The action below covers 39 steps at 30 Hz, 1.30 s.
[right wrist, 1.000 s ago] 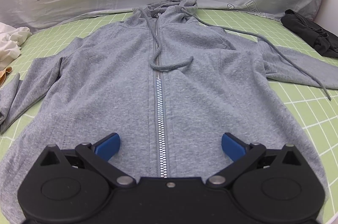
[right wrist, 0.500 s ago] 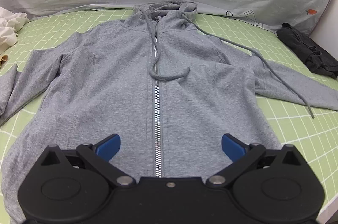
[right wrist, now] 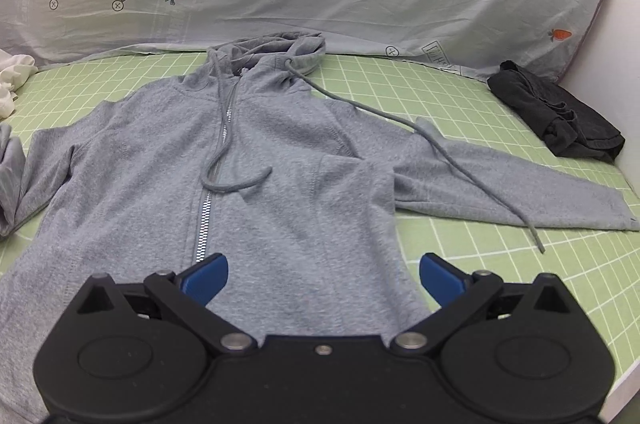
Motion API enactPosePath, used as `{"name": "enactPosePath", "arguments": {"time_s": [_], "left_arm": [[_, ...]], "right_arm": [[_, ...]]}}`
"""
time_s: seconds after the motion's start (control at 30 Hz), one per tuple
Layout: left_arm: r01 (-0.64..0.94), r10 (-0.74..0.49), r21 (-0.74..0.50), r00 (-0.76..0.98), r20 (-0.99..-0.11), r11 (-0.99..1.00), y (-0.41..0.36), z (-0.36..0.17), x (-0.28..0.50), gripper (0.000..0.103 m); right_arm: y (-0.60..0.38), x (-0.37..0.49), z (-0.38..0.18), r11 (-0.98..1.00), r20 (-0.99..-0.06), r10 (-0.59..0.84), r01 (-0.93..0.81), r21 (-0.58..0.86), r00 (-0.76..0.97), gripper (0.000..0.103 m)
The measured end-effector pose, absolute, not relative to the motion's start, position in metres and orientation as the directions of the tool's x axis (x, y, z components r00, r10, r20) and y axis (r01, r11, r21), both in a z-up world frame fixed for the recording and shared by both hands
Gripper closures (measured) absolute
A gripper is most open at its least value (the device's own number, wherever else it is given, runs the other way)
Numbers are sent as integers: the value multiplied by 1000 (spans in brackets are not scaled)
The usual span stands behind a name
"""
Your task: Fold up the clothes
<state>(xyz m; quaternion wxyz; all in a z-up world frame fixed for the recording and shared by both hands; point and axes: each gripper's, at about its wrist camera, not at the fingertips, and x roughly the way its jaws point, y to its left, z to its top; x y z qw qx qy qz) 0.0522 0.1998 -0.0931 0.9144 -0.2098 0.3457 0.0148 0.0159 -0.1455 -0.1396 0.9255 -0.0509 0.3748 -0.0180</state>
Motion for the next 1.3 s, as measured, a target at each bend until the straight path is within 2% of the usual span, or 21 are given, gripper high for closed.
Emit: {"name": "enactPosePath", "arguments": {"time_s": [0.1, 0.17, 0.2, 0.23, 0.3, 0.43, 0.57, 0.7, 0.77, 0.83, 0.9, 1.13, 1.2, 1.3], "left_arm": [[-14, -250, -406, 769, -588, 914, 144, -73, 64, 90], [118, -332, -369, 731, -596, 922, 92, -66, 67, 83], [144, -326, -327, 720, -613, 934, 77, -69, 64, 71], [170, -318, -285, 710, -629, 943, 62, -72, 61, 54], [223, -299, -200, 689, -660, 954, 32, -78, 56, 35], [143, -181, -114, 676, -715, 983, 40, -91, 45, 26], [-47, 6, -30, 617, -787, 998, 72, -108, 47, 24], [-196, 109, 11, 498, -860, 981, 111, -128, 56, 24], [-228, 119, 14, 452, -884, 974, 124, -136, 58, 24], [-242, 110, 8, 413, -904, 970, 132, -145, 62, 22], [-248, 99, 0, 387, -917, 969, 139, -152, 65, 19], [-226, 106, 20, 374, -921, 974, 142, -161, 71, 1], [-239, 91, -1, 374, -923, 971, 144, -163, 72, 0], [-243, 98, 5, 372, -923, 970, 143, -163, 73, 0]], "right_arm": [[-167, 18, -136, 995, -688, -72, 6, -98, 722, 0], [-180, 21, -134, 996, -688, -70, 12, -89, 722, 0], [-186, 22, -134, 997, -691, -66, 15, -80, 720, 0], [-191, 25, -134, 997, -694, -61, 17, -69, 718, 0], [-199, 29, -133, 999, -699, -49, 21, -48, 714, 0], [-201, 36, -133, 1000, -695, -8, -14, -26, 719, 0], [-191, 47, -134, 998, -707, 50, -65, 6, 705, 1], [-177, 61, -135, 991, -707, 124, -126, 49, 696, 14], [-169, 69, -139, 986, -717, 156, -148, 74, 679, 22], [-162, 78, -142, 980, -726, 188, -170, 99, 662, 36], [-154, 87, -146, 974, -734, 220, -191, 125, 643, 45], [-137, 111, -162, 957, -763, 281, -226, 181, 582, 51], [-135, 116, -165, 955, -768, 287, -230, 186, 573, 54], [-133, 119, -162, 946, -759, 311, -259, 192, 572, 73]]}}
